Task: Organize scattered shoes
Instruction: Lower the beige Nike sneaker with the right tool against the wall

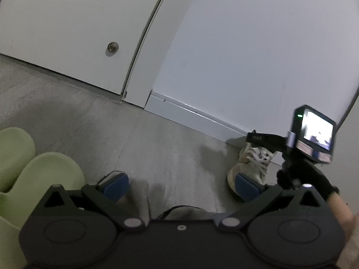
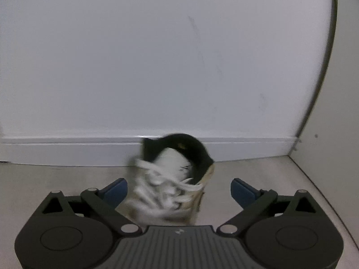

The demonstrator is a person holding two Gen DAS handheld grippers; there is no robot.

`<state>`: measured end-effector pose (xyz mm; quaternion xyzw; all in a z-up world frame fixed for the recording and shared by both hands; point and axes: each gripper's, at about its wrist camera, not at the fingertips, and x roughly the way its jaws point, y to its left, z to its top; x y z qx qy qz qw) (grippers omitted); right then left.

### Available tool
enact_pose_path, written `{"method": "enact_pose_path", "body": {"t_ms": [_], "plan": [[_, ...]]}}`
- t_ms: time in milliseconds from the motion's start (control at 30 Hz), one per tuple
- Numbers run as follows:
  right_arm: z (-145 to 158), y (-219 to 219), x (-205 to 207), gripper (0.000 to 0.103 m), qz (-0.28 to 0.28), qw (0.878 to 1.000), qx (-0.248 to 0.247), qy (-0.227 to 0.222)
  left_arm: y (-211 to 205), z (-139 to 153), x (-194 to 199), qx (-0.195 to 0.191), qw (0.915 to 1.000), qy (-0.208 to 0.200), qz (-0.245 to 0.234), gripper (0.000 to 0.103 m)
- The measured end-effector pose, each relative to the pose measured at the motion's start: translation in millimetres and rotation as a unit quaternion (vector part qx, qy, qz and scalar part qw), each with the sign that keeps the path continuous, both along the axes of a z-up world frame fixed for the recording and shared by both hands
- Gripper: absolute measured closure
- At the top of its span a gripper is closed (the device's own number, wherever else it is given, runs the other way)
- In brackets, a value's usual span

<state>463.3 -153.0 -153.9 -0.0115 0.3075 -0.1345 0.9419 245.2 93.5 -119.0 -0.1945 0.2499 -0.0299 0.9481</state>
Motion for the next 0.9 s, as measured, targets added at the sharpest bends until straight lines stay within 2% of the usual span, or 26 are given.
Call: {"method": "enact_pose_path", "body": {"t_ms": [200, 333, 400, 567, 700, 900], "plan": [[-12, -5, 35, 0.002, -0.005, 0.999, 0.026, 0.032, -2, -4, 4, -0.008, 0.9999, 0.011, -0.007, 0.0], [-28, -36, 65, 0.004, -0.037, 0.988, 0.125, 0.079, -5, -5, 5, 0.001, 0.9998, 0.014, -0.012, 0.0], [-32, -45, 71, 0.008, -0.025, 0.982, 0.168, 0.077, -6, -5, 4, 0.004, 0.9998, 0.014, -0.013, 0.0], [-32, -43, 68, 0.017, -0.021, 0.985, 0.157, 0.072, -3, -7, 4, -0.001, 0.9998, 0.019, -0.01, 0.0], [-28, -47, 49, 0.019, -0.01, 0.987, 0.156, 0.036, -2, -8, 4, 0.0, 0.9998, 0.018, -0.007, 0.0], [5, -58, -7, 0.019, 0.06, 0.985, 0.142, -0.08, -2, -6, 4, 0.003, 1.0, 0.009, 0.0, 0.0]]}}
